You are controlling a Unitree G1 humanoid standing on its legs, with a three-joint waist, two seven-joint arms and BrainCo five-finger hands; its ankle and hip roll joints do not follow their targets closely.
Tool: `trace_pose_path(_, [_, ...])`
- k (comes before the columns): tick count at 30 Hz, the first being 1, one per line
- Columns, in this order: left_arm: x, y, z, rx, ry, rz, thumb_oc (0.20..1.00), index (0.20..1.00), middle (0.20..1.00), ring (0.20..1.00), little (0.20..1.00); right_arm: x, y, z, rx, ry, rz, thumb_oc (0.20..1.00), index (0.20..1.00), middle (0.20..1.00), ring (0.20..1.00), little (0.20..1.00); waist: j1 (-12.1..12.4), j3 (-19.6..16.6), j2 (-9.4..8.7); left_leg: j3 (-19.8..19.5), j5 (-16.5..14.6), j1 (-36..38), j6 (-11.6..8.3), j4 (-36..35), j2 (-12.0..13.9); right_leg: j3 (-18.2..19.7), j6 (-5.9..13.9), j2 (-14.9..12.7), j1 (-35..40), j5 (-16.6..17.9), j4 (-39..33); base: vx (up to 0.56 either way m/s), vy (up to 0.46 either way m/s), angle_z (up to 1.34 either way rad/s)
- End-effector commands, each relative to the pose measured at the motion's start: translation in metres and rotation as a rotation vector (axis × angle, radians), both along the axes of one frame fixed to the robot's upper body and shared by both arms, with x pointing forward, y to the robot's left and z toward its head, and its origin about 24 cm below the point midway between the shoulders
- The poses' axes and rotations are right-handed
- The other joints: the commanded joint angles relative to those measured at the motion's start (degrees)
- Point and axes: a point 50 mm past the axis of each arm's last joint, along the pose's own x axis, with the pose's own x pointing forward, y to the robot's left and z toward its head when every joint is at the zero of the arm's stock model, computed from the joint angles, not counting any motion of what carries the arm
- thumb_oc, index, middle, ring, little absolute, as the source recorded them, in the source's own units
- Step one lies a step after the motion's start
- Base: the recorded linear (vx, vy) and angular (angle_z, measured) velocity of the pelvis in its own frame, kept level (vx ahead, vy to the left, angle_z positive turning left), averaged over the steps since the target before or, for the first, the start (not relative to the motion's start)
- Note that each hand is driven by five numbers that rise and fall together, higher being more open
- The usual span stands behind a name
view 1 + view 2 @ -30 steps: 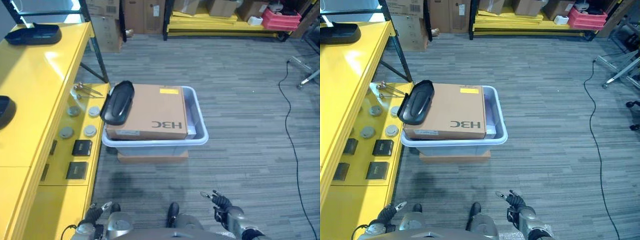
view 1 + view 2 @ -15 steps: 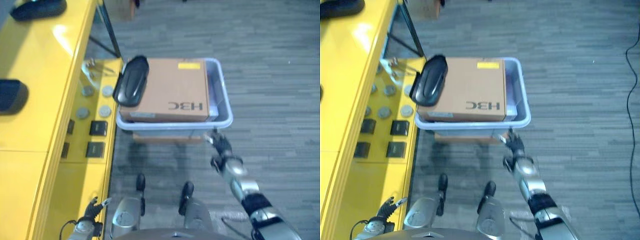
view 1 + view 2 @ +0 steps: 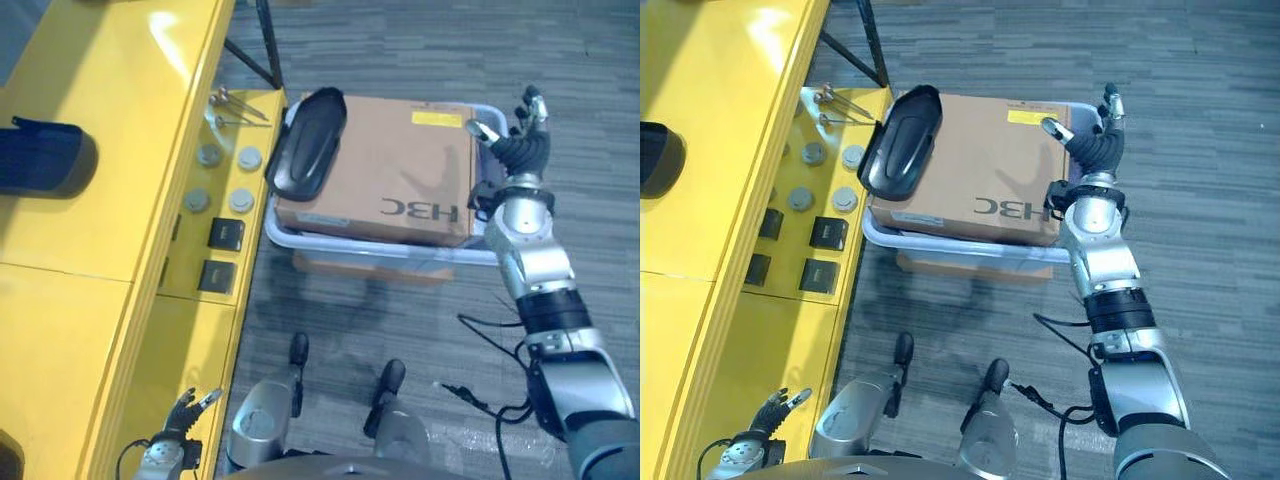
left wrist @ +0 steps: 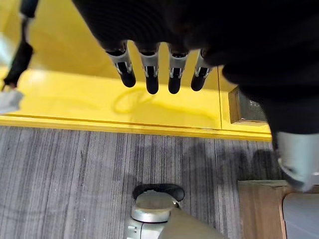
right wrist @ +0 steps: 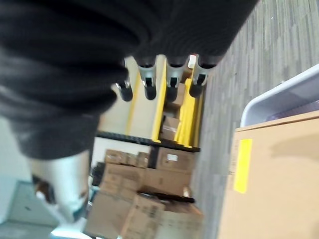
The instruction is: Move parts from the plastic box to the shelf.
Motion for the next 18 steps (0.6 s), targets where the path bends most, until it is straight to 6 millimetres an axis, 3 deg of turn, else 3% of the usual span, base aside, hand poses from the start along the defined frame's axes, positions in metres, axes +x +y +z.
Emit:
trace_pose_path(1, [-0.019, 0.009, -0.003, 0.010, 0.043, -0.006, 1.000, 1.000, 1.000, 1.000, 1.000, 0.002, -0.016, -0.015, -0.075, 0.081, -0.084, 1.000, 1.000, 1.000, 1.000, 1.000, 2.1, -3.8, 0.35, -3.4, -0.4, -2.1, -2.49, 0.1, 3.6, -1.7, 1.05, -1.9, -2.4, -3.6, 5.2, 0.00, 0.093, 0.11])
trace_pose_path(7, [-0.023, 0.006, -0.005, 0.005, 0.051, -0.035, 1.000, 1.000, 1.000, 1.000, 1.000, 0.010, -0.049, -0.037, -0.118, 0.267, -0.326, 1.000, 1.000, 1.000, 1.000, 1.000, 5.7, -3.4, 1.31, -5.0, -0.6, -2.6, -2.23, 0.8, 2.6, -4.1, 1.44, -3.4, -1.3, -3.9, 5.8, 0.00, 0.099, 0.20])
trace_pose_path(18, [-0.029, 0.011, -0.004, 0.011, 0.054, -0.051, 1.000, 1.000, 1.000, 1.000, 1.000, 0.016, -0.058, -0.036, -0.128, 0.341, -0.415, 1.000, 1.000, 1.000, 1.000, 1.000, 10.2, -3.5, 1.91, -7.6, -0.3, -2.6, -1.57, -0.2, 0.8, -7.1, 2.65, -5.0, 0.6, -3.6, 4.9, 0.00, 0.075, 0.18])
